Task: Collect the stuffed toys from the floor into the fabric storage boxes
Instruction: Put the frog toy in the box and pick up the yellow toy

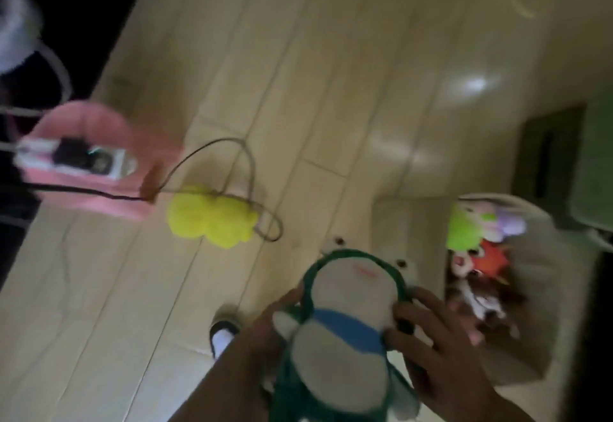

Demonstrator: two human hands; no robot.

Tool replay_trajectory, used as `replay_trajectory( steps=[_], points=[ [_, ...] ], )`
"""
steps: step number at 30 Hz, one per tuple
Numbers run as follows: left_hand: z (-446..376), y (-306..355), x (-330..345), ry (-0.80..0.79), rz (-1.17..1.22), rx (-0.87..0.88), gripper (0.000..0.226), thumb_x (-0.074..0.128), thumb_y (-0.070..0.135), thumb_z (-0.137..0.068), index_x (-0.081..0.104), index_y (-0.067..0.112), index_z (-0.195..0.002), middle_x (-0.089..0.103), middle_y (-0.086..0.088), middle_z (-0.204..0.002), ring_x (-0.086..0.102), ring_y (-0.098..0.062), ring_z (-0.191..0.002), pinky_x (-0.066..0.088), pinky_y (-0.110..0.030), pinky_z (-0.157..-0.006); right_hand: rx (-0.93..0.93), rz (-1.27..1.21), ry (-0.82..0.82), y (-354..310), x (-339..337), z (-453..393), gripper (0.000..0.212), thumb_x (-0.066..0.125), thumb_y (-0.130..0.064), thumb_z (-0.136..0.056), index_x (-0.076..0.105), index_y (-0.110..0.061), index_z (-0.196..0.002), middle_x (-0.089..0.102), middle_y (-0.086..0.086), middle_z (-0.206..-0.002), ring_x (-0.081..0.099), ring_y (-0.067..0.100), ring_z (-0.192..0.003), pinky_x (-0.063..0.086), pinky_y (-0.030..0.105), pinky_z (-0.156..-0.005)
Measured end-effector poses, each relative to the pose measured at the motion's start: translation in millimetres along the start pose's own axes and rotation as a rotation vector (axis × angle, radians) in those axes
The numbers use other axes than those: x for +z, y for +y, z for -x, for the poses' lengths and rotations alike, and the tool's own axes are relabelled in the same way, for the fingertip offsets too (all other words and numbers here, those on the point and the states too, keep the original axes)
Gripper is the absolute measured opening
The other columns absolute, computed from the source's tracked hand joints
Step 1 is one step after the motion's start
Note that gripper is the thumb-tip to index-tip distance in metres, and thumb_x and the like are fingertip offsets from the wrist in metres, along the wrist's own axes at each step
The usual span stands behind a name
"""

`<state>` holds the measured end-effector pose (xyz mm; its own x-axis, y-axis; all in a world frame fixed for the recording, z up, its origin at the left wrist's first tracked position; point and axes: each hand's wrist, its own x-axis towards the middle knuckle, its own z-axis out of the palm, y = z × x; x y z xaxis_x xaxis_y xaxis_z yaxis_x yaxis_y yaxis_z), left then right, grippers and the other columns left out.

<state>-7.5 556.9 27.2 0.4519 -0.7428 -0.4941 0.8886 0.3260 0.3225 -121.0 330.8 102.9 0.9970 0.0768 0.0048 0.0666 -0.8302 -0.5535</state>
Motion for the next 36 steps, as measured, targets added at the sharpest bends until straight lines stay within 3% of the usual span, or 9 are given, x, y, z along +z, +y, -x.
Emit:
replay_trajectory(
  steps=[1,4,9,13,19,24,28,31,36],
  points=[
    [-16.3,-4.5,24.6,-0.051,-0.036,-0.336,0.046,0.081,0.037,-0.068,0.076,0.002,-0.099,0.075,-0.016,-0.091,0.073,-0.033,-0.079,0.050,-0.045,-0.081,0.091,-0.039,0.091,6.6,-15.3,12.8,0.021,0.045,-0.013,-0.087,0.060,-0.022,-0.098,0.055,0.006,-0.118,0.052,0.033,-0.118,0.039,0.039,-0.103],
    [-49.7,5.1,99.4,-0.136,-0.265,-0.664,0.057,0.094,0.016,-0.050,0.076,0.010,-0.104,0.074,-0.012,-0.103,0.071,-0.027,-0.093,0.055,-0.038,-0.082,0.402,-0.239,0.295,17.1,-54.3,54.4,0.029,0.044,-0.013,-0.087,0.068,-0.023,-0.098,0.055,0.002,-0.135,0.042,0.035,-0.133,0.036,0.039,-0.109],
    [-128.8,-50.9,179.7,-0.190,-0.787,-0.757,0.060,0.064,-0.007,-0.066,0.058,0.022,-0.119,0.074,0.001,-0.106,0.070,-0.016,-0.098,0.056,-0.030,-0.081,0.973,-0.445,0.569,15.0,-66.0,106.1,0.047,0.062,-0.052,-0.080,0.050,-0.041,-0.123,0.043,-0.004,-0.145,0.042,0.014,-0.133,0.045,0.023,-0.094],
    [-176.7,-112.1,220.3,-0.231,-1.116,-0.555,0.059,0.059,-0.005,-0.082,0.056,0.034,-0.127,0.069,0.009,-0.118,0.064,-0.008,-0.109,0.053,-0.024,-0.088,1.491,-0.759,0.643,41.6,-45.7,115.5,0.086,0.087,-0.029,-0.061,0.033,-0.037,-0.128,0.046,-0.020,-0.119,0.052,0.015,-0.117,0.042,0.017,-0.082],
    [-258.1,-184.5,225.4,-0.334,-1.684,0.052,0.042,0.059,0.016,-0.091,0.054,0.014,-0.132,0.051,-0.003,-0.135,0.046,-0.015,-0.127,0.037,-0.032,-0.110,1.546,-0.675,0.745,131.3,-10.5,117.5,0.068,0.077,-0.041,-0.071,0.035,-0.037,-0.124,0.049,-0.001,-0.130,0.055,0.002,-0.099,0.049,0.025,-0.080],
    [-298.1,-212.0,184.5,-0.686,-2.420,-0.083,0.070,0.058,0.036,-0.089,0.026,0.023,-0.150,0.016,-0.009,-0.160,0.007,-0.031,-0.149,0.012,-0.050,-0.119,1.511,-0.256,0.206,200.9,-2.2,110.1,0.039,0.058,-0.048,-0.083,0.058,-0.022,-0.112,0.046,0.003,-0.130,0.043,0.026,-0.124,0.027,0.041,-0.106],
    [-287.2,-198.2,170.2,-0.675,-2.543,-0.081,0.081,0.059,0.026,-0.091,0.007,0.037,-0.153,-0.004,-0.013,-0.162,0.044,-0.034,-0.129,0.052,-0.041,-0.091,1.340,0.028,0.245,213.8,5.3,102.8,0.053,0.067,-0.052,-0.073,0.052,-0.028,-0.117,0.044,0.005,-0.130,0.038,0.030,-0.123,0.040,0.050,-0.096],
    [-288.1,-190.7,175.1,-0.732,-2.566,-0.218,0.078,0.049,0.019,-0.097,-0.002,0.037,-0.153,-0.011,-0.017,-0.161,0.062,-0.029,-0.112,0.055,-0.034,-0.082,1.333,0.207,0.120,217.0,19.1,93.4,0.082,0.060,-0.067,-0.071,0.031,-0.037,-0.141,0.024,0.010,-0.149,0.015,0.043,-0.140,0.029,0.069,-0.100],
    [-325.3,-221.3,179.7,-0.907,-2.590,0.067,0.055,0.037,0.023,-0.098,0.019,0.024,-0.150,0.032,-0.016,-0.149,0.064,-0.031,-0.100,0.053,-0.039,-0.073,1.445,0.242,0.124,243.8,46.9,96.9,0.083,0.045,-0.067,-0.079,0.013,-0.037,-0.149,-0.003,0.009,-0.158,0.002,0.046,-0.143,0.021,0.074,-0.102]
  ],
)
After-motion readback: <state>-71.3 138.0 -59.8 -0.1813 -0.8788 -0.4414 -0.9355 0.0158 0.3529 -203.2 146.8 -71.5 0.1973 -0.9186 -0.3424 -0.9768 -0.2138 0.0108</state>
